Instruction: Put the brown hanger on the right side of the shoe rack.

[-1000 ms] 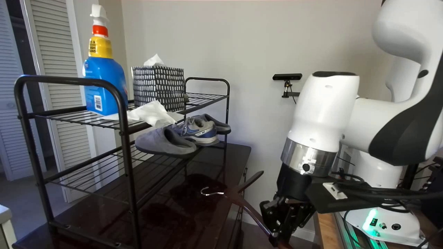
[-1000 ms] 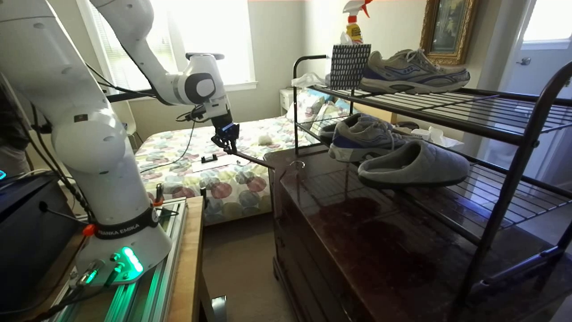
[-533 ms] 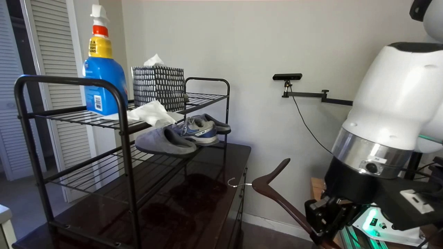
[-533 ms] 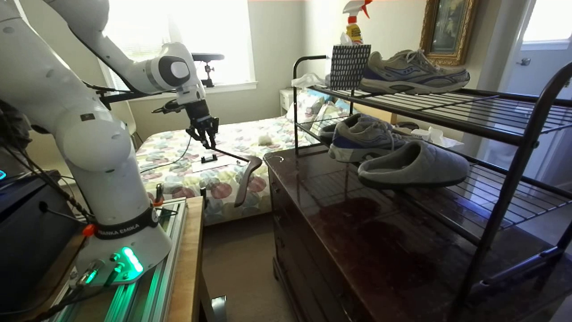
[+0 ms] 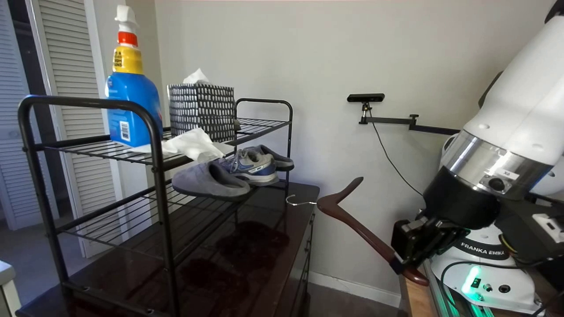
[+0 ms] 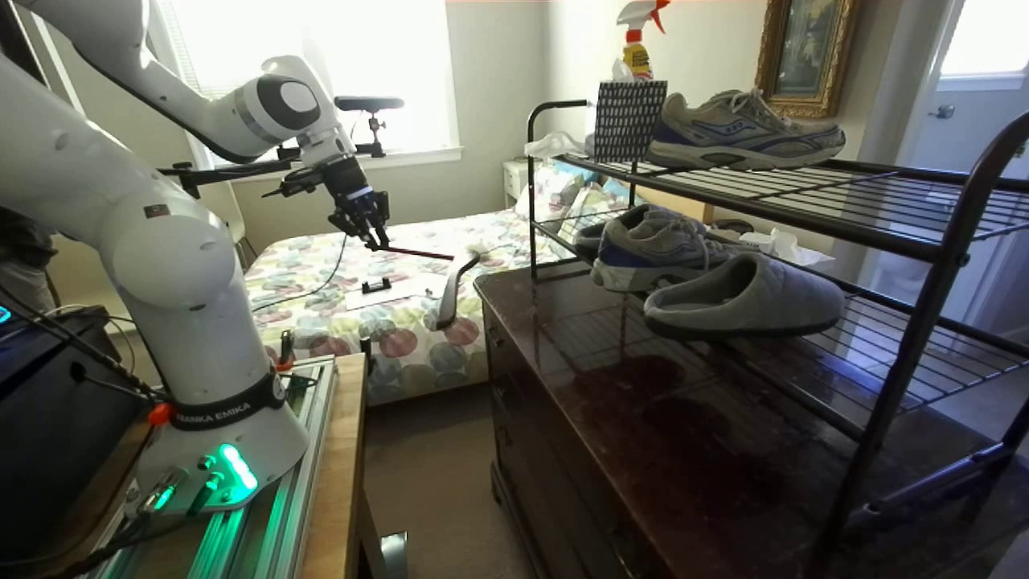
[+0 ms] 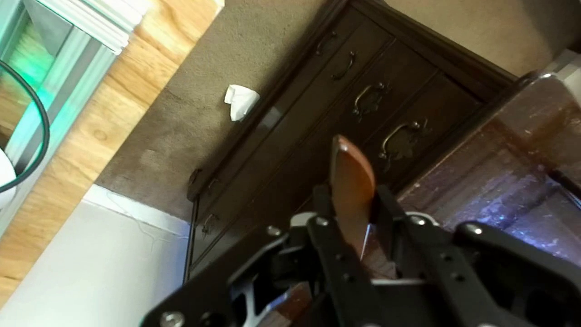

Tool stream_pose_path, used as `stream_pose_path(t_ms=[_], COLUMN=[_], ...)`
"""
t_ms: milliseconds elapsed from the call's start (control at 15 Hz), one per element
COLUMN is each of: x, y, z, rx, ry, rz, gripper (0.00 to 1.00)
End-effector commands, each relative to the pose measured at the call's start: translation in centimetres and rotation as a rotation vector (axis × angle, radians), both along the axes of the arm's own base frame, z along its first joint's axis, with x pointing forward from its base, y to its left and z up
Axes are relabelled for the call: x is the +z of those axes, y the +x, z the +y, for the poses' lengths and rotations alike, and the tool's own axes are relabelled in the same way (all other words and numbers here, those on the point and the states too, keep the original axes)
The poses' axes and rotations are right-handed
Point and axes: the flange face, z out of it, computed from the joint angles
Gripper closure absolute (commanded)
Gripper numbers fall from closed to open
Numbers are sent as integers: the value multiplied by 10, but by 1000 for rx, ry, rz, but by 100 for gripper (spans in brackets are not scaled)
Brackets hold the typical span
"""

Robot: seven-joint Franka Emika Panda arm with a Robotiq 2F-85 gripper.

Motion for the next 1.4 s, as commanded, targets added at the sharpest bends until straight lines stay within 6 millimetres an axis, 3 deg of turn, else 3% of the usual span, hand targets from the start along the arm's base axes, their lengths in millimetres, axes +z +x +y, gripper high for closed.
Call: stream_pose_path(t_ms=[0, 667, 1333], x=[19, 45, 68], y=[9, 32, 43], z=[-7, 2, 9], rx=[26, 402, 608], ry=[-15, 33, 91], rz=[-76, -131, -242], gripper=[93, 93, 93])
